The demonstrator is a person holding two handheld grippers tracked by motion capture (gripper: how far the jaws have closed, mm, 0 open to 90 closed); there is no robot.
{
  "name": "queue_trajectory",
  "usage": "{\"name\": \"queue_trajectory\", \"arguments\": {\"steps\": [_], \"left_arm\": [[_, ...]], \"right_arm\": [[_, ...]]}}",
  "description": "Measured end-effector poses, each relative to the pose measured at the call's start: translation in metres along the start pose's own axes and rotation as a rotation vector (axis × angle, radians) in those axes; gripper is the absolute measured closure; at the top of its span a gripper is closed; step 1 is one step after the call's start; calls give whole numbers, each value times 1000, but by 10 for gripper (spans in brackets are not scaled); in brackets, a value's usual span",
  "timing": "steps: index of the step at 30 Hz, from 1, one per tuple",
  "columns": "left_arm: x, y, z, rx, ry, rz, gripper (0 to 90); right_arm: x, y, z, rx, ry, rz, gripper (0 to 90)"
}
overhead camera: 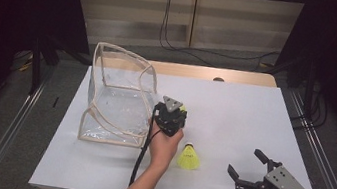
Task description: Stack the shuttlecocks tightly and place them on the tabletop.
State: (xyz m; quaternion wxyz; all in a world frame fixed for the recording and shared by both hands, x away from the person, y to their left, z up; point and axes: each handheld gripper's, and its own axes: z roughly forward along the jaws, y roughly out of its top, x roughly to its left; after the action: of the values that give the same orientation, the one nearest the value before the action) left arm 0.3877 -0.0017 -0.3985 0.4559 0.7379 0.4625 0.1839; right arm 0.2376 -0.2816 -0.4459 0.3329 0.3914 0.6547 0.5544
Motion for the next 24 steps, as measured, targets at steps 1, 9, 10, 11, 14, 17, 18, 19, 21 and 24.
{"name": "queue_trajectory", "arguments": {"steps": [1,9,10,11,14,17,18,19,21,24], "left_arm": [[0,1,-1,3,0,2,873],[-4,19,-7,-21,10,13,860],[-3,21,-6,-17,12,13,859],[-3,21,-6,-17,12,13,857],[0,24,-1,-3,32,15,858],[2,23,6,14,54,13,858],[3,22,8,17,58,7,858],[3,21,11,21,62,6,858],[4,20,15,24,71,5,858],[7,19,19,32,82,6,858]], "right_arm": [[0,0,0,-1,-1,-6,6],[0,0,0,-2,-1,-2,6],[0,0,0,-2,0,-2,6],[1,0,0,-2,-2,-2,6],[0,0,0,-2,-2,-3,6],[0,0,0,-4,-5,-2,6],[0,0,0,-3,-3,2,6],[0,0,0,-4,-3,3,6],[0,0,0,-4,-3,-1,6],[0,0,0,-4,-3,0,6]]}}
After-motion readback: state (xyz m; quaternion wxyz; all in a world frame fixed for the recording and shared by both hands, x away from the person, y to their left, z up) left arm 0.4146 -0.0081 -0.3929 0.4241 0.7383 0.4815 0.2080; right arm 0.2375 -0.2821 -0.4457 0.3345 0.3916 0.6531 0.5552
